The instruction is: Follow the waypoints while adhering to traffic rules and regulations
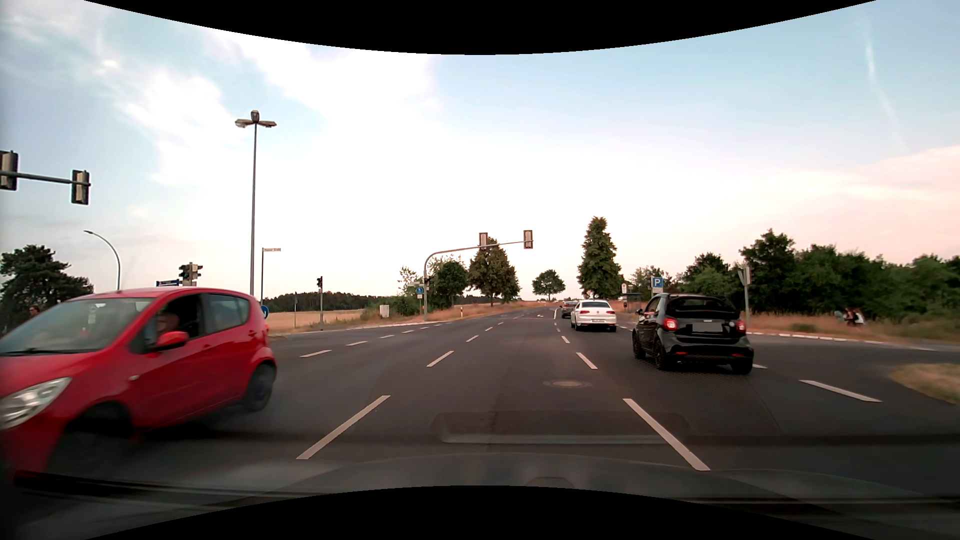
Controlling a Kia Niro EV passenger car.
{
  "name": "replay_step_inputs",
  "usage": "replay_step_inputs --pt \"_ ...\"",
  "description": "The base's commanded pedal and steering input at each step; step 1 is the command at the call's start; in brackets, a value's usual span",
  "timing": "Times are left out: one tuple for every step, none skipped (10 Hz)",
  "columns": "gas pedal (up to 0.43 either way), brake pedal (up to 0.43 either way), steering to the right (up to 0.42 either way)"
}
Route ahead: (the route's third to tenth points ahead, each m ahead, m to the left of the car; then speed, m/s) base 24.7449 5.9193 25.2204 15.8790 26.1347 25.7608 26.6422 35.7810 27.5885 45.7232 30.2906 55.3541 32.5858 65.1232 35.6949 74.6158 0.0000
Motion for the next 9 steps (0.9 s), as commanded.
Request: replay_step_inputs --pt "0.0 0.366 -0.001" --pt "0.0 0.36 -0.001" --pt "0.0 0.366 -0.001" --pt "0.0 0.366 -0.001" --pt "0.0 0.36 -0.001" --pt "0.0 0.366 -0.001" --pt "0.0 0.366 -0.001" --pt "0.0 0.366 -0.001" --pt "0.0 0.366 -0.001"
